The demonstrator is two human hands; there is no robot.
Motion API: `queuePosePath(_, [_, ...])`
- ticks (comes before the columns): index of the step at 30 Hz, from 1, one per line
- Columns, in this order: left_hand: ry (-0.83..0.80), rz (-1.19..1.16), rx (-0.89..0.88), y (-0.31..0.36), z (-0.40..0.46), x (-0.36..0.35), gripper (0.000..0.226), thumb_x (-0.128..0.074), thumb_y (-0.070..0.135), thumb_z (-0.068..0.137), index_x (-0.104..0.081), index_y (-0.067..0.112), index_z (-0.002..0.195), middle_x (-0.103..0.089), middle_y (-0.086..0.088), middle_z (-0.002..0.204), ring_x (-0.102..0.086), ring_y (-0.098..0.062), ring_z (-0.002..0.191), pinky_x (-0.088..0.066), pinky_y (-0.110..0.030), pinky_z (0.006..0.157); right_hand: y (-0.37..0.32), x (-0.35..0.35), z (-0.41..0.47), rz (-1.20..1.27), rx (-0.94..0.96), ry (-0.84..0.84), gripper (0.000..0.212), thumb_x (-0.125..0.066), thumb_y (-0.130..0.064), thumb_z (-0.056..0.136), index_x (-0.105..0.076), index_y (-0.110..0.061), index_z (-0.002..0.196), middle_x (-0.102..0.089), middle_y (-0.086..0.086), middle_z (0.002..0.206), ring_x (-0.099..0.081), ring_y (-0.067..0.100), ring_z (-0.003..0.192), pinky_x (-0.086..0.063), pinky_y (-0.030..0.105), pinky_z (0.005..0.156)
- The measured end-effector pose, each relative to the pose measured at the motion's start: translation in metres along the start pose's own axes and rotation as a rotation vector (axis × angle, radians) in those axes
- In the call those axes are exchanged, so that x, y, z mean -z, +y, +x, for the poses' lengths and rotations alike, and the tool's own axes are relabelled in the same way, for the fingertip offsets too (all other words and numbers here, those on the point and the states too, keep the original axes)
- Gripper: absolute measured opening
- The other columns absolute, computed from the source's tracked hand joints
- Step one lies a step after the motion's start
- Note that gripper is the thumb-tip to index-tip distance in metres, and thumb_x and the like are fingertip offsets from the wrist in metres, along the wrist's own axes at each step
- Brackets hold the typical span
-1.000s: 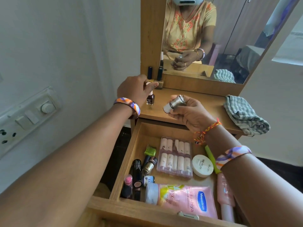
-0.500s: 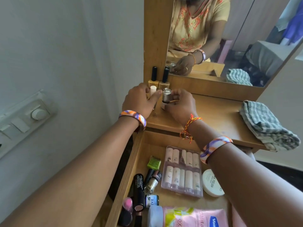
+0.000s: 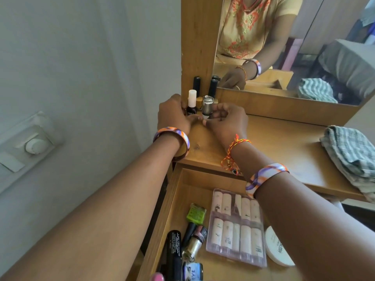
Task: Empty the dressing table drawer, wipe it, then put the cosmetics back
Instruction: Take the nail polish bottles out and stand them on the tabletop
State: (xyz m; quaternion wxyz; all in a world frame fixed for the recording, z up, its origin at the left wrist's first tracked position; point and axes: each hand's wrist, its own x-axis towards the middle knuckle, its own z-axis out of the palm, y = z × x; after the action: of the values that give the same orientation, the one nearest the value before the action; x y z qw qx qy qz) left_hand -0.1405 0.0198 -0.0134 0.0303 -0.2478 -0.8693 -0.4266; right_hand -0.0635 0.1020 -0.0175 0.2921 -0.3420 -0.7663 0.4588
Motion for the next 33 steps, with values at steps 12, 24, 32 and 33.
queuePosePath(12, [0.061, -0.066, -0.025, -0.006, 0.008, -0.014, 0.018, -0.067, 0.009, 0.083, -0.065, 0.003, 0.1, -0.069, -0.012, 0.101, -0.065, -0.021, 0.091, -0.048, -0.023, 0.082, 0.004, -0.004, 0.013, -0.051, -0.003, 0.071, 0.022, -0.079, -0.011, 0.072, -0.06, -0.019, 0.081, -0.055, -0.011, 0.068, -0.055, 0.003, 0.068, -0.047, 0.017, 0.07])
queuePosePath(24, [0.037, -0.113, 0.019, -0.003, -0.004, -0.01, 0.023, -0.067, 0.007, 0.083, -0.061, 0.001, 0.105, -0.066, -0.015, 0.105, -0.064, -0.025, 0.097, -0.05, -0.025, 0.084, 0.003, 0.0, 0.0, -0.079, 0.0, 0.083, 0.012, -0.075, -0.011, 0.076, -0.065, -0.016, 0.081, -0.059, -0.004, 0.078, -0.053, 0.007, 0.074, -0.037, 0.006, 0.056])
queuePosePath(32, [-0.027, 0.107, -0.089, -0.005, -0.052, 0.006, 0.02, -0.055, 0.014, 0.091, -0.064, 0.004, 0.106, -0.059, -0.013, 0.116, -0.058, -0.024, 0.103, -0.039, -0.019, 0.079, 0.004, 0.011, -0.043, -0.281, 0.121, -0.033, 0.014, -0.06, -0.008, 0.086, -0.069, -0.016, 0.093, -0.065, 0.002, 0.094, -0.055, 0.011, 0.082, -0.041, 0.015, 0.068])
queuePosePath(33, [-0.03, 0.139, -0.121, -0.006, -0.062, 0.008, 0.02, -0.052, 0.014, 0.093, -0.064, 0.003, 0.104, -0.057, -0.013, 0.117, -0.057, -0.025, 0.104, -0.04, -0.021, 0.081, 0.004, 0.012, -0.051, -0.343, 0.168, -0.061, 0.016, -0.057, -0.008, 0.087, -0.069, -0.016, 0.094, -0.066, 0.003, 0.096, -0.053, 0.011, 0.081, -0.038, 0.015, 0.065])
